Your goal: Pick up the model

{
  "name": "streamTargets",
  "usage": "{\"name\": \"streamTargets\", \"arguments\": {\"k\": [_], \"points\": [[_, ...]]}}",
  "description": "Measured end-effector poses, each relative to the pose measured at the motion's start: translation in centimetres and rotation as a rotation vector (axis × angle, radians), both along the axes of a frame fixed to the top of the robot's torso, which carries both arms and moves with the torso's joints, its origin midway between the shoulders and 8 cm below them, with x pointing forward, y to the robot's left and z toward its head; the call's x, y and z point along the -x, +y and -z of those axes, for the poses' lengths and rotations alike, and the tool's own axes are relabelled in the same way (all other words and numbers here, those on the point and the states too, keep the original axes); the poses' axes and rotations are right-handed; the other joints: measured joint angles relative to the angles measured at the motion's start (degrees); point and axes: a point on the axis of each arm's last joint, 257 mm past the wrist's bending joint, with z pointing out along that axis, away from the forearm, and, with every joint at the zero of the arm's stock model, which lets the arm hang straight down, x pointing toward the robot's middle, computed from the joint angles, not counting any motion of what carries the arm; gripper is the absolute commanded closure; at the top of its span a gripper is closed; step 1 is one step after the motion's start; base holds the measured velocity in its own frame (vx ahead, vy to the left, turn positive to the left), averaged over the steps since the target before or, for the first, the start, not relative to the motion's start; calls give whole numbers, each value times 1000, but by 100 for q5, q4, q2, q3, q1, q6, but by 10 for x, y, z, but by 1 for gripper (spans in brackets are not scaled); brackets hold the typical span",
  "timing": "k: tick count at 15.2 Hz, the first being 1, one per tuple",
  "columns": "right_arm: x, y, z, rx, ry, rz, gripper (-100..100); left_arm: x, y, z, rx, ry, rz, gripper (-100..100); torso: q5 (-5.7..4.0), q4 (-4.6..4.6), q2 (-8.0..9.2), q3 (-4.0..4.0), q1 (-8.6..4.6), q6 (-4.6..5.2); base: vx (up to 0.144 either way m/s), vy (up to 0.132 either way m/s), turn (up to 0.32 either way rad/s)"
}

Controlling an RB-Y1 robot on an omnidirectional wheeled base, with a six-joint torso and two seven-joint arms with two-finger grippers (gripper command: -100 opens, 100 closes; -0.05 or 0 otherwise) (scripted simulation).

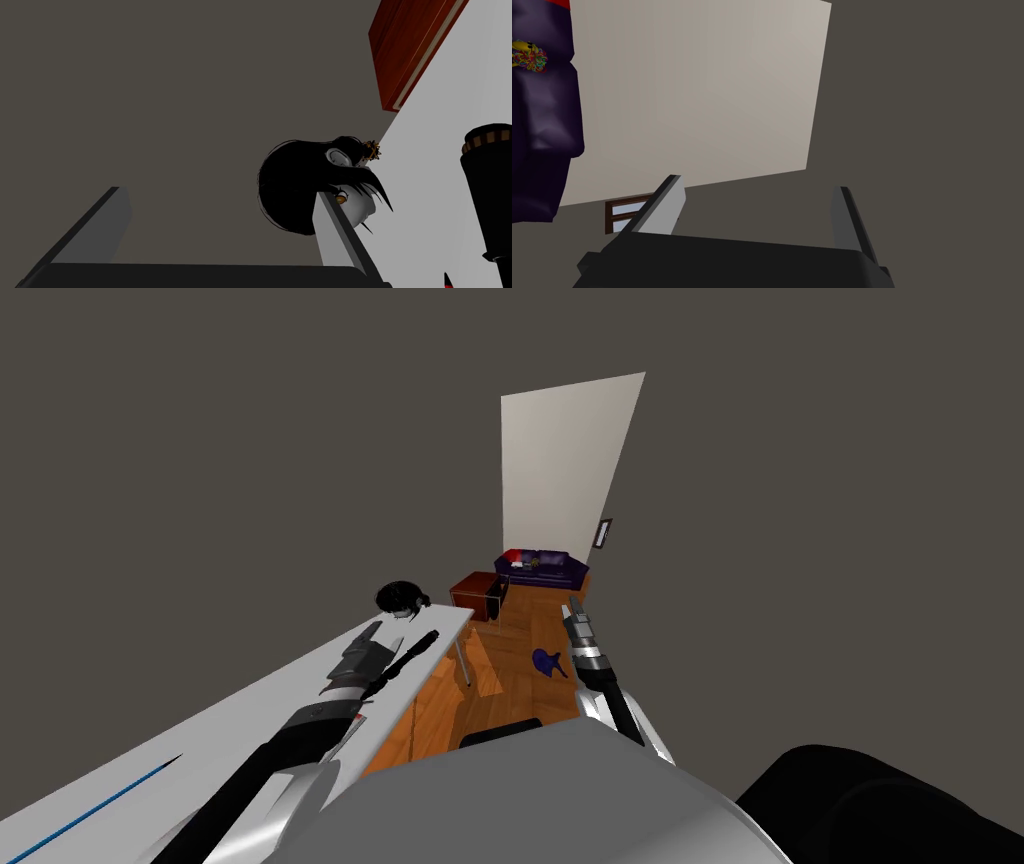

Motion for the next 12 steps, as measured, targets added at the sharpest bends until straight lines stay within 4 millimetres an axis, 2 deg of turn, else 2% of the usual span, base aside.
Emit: {"name": "streamTargets", "arguments": {"k": [3,12], "points": [[0,0,0,0,0,0,0,3,17,13,29,66,-22,-100,-1,-1,-5,-3,-4,-1,100,-48,38],[0,0,0,0,0,0,0,13,52,48,113,223,-84,-100,0,1,2,2,1,-1,70,-32,27]]}}
